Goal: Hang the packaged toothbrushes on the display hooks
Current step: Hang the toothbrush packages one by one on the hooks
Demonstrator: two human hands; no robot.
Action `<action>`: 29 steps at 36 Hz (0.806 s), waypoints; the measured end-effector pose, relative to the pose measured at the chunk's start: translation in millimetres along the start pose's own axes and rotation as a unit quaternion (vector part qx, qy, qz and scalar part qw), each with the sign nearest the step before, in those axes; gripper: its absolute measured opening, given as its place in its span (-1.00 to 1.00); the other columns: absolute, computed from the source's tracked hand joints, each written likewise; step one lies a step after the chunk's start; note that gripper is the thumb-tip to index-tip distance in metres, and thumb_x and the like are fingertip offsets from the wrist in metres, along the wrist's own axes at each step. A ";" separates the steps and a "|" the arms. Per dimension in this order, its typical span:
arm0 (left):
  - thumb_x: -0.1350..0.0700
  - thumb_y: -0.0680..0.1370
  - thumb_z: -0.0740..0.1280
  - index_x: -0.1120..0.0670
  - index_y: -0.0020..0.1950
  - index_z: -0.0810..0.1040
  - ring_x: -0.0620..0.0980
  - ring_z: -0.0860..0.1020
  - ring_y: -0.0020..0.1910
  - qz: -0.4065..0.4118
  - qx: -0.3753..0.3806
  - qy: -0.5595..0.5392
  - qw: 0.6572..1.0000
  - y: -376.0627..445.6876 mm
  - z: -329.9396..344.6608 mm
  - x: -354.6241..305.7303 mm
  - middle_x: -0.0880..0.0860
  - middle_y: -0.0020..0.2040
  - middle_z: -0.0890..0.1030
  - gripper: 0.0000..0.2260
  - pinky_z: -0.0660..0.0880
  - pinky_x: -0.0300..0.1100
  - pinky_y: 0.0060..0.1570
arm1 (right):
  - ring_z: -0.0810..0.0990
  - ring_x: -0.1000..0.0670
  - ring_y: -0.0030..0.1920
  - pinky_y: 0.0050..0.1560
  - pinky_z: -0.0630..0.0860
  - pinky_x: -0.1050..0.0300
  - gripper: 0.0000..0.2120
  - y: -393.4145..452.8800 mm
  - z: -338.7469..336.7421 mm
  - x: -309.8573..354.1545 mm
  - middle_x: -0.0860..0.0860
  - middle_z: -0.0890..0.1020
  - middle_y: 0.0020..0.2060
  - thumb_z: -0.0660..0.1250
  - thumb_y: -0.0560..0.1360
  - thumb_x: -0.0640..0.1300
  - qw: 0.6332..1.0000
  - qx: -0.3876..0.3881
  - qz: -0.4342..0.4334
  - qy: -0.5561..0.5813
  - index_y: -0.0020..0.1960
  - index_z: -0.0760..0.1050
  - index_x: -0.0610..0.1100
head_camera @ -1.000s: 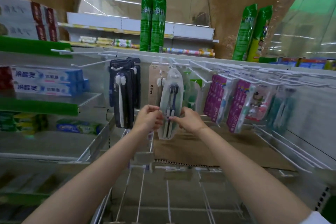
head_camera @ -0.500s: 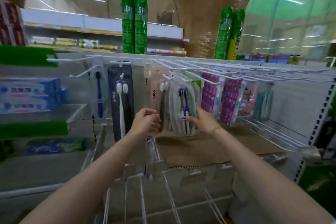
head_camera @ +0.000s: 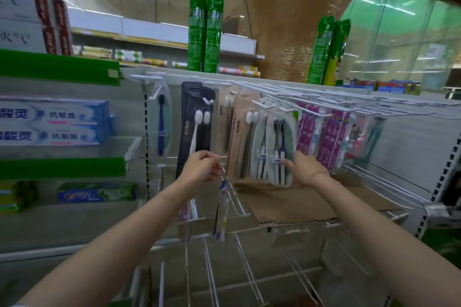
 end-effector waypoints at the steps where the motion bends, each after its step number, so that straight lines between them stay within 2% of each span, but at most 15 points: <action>1: 0.25 0.56 0.24 0.15 -0.13 0.53 -0.07 0.47 -0.40 0.007 -0.012 0.001 1.000 -0.5 -5.5 -1.0 0.09 -0.30 0.53 -0.89 0.39 -0.31 -0.50 | 0.63 -0.17 -0.08 -0.01 0.54 -0.04 -0.56 -1.7 2.6 0.7 -0.18 0.61 -0.04 0.02 0.59 0.19 1.000 0.009 0.003 0.001 0.02 0.40 -0.19; 3: 0.23 0.55 0.26 0.14 -0.18 0.54 -0.06 0.46 -0.39 0.033 -0.041 0.012 0.999 -3.5 -19.7 -6.2 0.08 -0.34 0.51 -0.88 0.39 -0.30 -0.49 | 0.65 -0.06 -0.34 -0.19 0.58 0.05 -0.51 -5.3 9.1 5.6 -0.12 0.63 -0.25 -0.01 0.59 0.22 0.999 0.036 0.010 -0.012 -0.14 0.41 -0.17; 5: 0.20 0.54 0.28 0.13 -0.24 0.51 -0.05 0.43 -0.40 0.065 -0.069 0.025 0.995 -7.6 -28.8 -12.8 0.05 -0.38 0.47 -0.84 0.39 -0.28 -0.46 | 0.60 0.02 -0.49 -0.37 0.55 0.15 -0.56 -11.1 16.6 8.1 -0.10 0.61 -0.31 0.01 0.60 0.18 0.997 0.076 0.018 -0.012 -0.13 0.38 -0.17; 7: 0.14 0.53 0.32 0.10 -0.31 0.46 -0.02 0.46 -0.34 0.112 -0.115 0.039 0.986 -11.7 -44.6 -22.0 0.04 -0.38 0.46 -0.79 0.42 -0.19 -0.33 | 0.58 0.03 -0.54 -0.43 0.55 0.17 -0.67 -16.5 29.7 20.5 -0.13 0.61 -0.22 0.09 0.61 0.10 0.991 0.137 0.007 0.008 -0.01 0.39 -0.18; 9: 0.10 0.52 0.34 0.09 -0.31 0.42 0.01 0.49 -0.28 0.153 -0.160 0.044 0.974 -16.3 -59.1 -30.9 0.05 -0.33 0.48 -0.78 0.47 -0.10 -0.23 | 0.57 0.05 -0.54 -0.45 0.53 0.22 -0.71 -23.9 45.0 38.3 -0.14 0.63 -0.22 0.13 0.61 0.04 0.979 0.202 -0.019 0.017 0.04 0.42 -0.19; 12: 0.07 0.48 0.37 0.08 -0.22 0.40 -0.01 0.45 -0.25 0.192 -0.218 0.084 0.953 -22.3 -74.0 -42.6 0.05 -0.25 0.47 -0.81 0.41 -0.16 -0.20 | 0.59 0.07 -0.49 -0.40 0.53 0.22 -0.68 -34.5 66.5 73.9 -0.21 0.66 -0.17 0.10 0.63 0.00 0.953 0.279 -0.074 0.087 0.11 0.48 -0.22; 15: 0.05 0.44 0.42 0.06 0.04 0.36 -0.02 0.42 0.00 0.168 -0.211 0.102 0.958 -16.6 -74.7 -42.2 0.06 0.05 0.41 -0.70 0.41 -0.16 0.02 | 0.58 0.06 -0.45 -0.44 0.51 0.23 -0.68 -36.2 63.4 109.6 -0.15 0.63 -0.21 0.03 0.66 -0.15 0.938 0.266 -0.132 0.180 0.38 0.33 -0.05; 17: 0.01 0.42 0.45 0.06 0.20 0.32 0.00 0.37 0.17 0.140 -0.195 0.120 0.963 -9.2 -72.5 -37.3 0.07 0.19 0.35 -0.55 0.38 -0.06 0.22 | 0.57 0.06 -0.46 -0.46 0.52 0.22 -0.58 -33.3 56.5 126.6 -0.13 0.62 -0.26 -0.01 0.65 -0.22 0.935 0.242 -0.153 0.208 0.47 0.19 0.06; 19: -0.01 0.41 0.45 0.07 0.27 0.30 0.03 0.37 0.26 0.123 -0.160 0.108 0.973 -1.0 -67.0 -32.0 0.07 0.26 0.35 -0.47 0.36 0.03 0.31 | 0.56 0.07 -0.51 -0.50 0.50 0.22 -0.49 -29.1 51.0 135.1 -0.10 0.64 -0.32 0.03 0.64 -0.24 0.934 0.225 -0.147 0.234 0.51 0.06 0.12; 22: 0.01 0.40 0.46 0.05 0.25 0.32 0.04 0.47 0.20 0.098 -0.110 0.070 0.987 3.8 -59.6 -26.1 0.08 0.23 0.43 -0.49 0.44 0.09 0.24 | 0.53 0.09 -0.54 -0.56 0.40 0.25 -0.38 -22.9 45.7 136.6 -0.08 0.65 -0.34 0.11 0.63 -0.21 0.940 0.198 -0.126 0.248 0.53 -0.13 0.11; 24: 0.04 0.42 0.45 0.05 0.20 0.35 0.04 0.50 0.13 0.096 -0.103 0.069 0.988 3.7 -59.8 -25.7 0.09 0.19 0.47 -0.57 0.49 0.10 0.18 | 0.53 0.08 -0.53 -0.56 0.38 0.24 -0.33 -19.9 47.7 133.2 -0.10 0.66 -0.32 0.13 0.62 -0.20 0.943 0.195 -0.107 0.246 0.53 -0.22 0.06; 27: 0.12 0.48 0.40 0.09 0.16 0.40 0.03 0.53 0.09 0.100 -0.105 0.069 0.987 3.2 -62.4 -25.8 0.07 0.11 0.52 -0.69 0.53 0.10 0.11 | 0.54 0.06 -0.53 -0.55 0.38 0.24 -0.30 -16.1 50.7 125.4 -0.09 0.67 -0.32 0.13 0.62 -0.21 0.945 0.189 -0.083 0.254 0.53 -0.27 0.02; 29: 0.15 0.51 0.37 0.10 0.15 0.41 0.02 0.53 0.09 0.099 -0.107 0.068 0.987 3.2 -64.8 -24.2 0.05 0.08 0.54 -0.74 0.52 0.08 0.13 | 0.53 0.06 -0.56 -0.57 0.35 0.26 -0.31 -15.6 50.6 123.2 -0.06 0.67 -0.37 0.11 0.62 -0.22 0.946 0.185 -0.076 0.257 0.53 -0.30 -0.01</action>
Point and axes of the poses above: each hand's wrist, its own y-axis towards the middle knuckle, its own z-axis out of the palm, x = y × z, the point moved 10 cm from there along y, towards the middle knuckle
